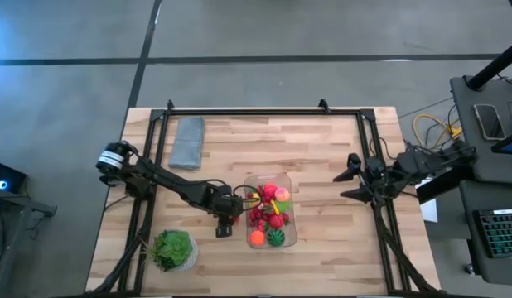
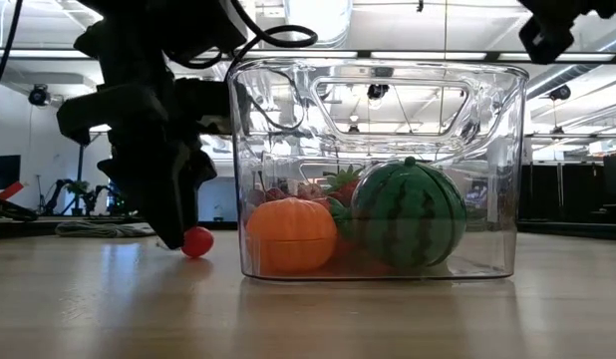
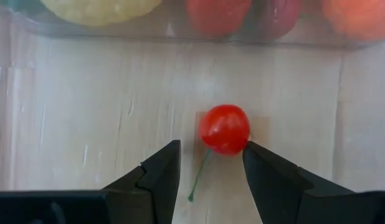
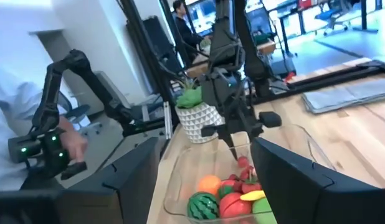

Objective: Pick and placing Produce into tupperware
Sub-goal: Put the cherry into the transparent bin

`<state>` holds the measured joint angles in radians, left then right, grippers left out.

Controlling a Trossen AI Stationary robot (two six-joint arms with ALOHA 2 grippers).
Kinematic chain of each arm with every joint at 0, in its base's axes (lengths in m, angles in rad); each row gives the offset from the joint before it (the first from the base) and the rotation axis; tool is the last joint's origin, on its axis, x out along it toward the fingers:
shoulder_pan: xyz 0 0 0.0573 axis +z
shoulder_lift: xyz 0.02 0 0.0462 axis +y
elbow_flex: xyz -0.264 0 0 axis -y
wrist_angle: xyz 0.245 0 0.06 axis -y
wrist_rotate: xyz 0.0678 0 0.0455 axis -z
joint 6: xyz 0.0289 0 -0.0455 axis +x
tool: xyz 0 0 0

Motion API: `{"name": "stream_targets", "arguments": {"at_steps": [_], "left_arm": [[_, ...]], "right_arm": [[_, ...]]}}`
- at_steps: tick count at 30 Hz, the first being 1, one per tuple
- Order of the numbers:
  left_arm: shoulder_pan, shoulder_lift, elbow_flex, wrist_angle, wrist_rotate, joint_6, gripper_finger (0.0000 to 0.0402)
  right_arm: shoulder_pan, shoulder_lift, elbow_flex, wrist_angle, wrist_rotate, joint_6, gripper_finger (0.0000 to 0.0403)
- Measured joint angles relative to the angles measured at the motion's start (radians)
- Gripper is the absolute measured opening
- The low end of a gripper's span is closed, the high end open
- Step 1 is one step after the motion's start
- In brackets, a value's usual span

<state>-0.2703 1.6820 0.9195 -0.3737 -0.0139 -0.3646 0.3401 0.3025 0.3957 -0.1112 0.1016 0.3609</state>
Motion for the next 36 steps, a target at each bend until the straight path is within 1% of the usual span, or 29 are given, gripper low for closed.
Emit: {"name": "stream_targets", "arguments": {"at_steps": [13, 16, 22, 25, 30, 32, 36], "left_arm": [[0.0, 0.008, 0.0, 0.034, -0.002, 0.005, 0.0159], [0.0, 0.008, 0.0, 0.049, -0.002, 0.005, 0.0159], [0.0, 0.008, 0.0, 0.057, -0.002, 0.005, 0.0159], [0.0, 0.008, 0.0, 0.054, 0.006, 0.005, 0.0159], [0.002, 0.008, -0.005, 0.058, 0.008, 0.004, 0.0158], [0.002, 0.008, -0.013, 0.073, 0.006, 0.004, 0.0151], [0.002, 0.008, -0.032, 0.111, -0.006, 0.004, 0.0128]], "right_arm": [[0.0, -0.304, -0.211, -0.007, 0.004, -0.04, 0.0242], [0.0, -0.3, -0.228, -0.025, 0.014, -0.058, 0.0245], [-0.001, -0.303, -0.26, -0.048, 0.108, -0.154, 0.0248], [-0.002, -0.302, -0.284, -0.047, 0.158, -0.169, 0.0246], [-0.003, -0.289, -0.317, -0.068, 0.313, -0.099, 0.0242], [-0.003, -0.269, -0.309, -0.07, 0.328, -0.082, 0.0242], [-0.003, -0.247, -0.299, -0.066, 0.319, -0.073, 0.0246]]}}
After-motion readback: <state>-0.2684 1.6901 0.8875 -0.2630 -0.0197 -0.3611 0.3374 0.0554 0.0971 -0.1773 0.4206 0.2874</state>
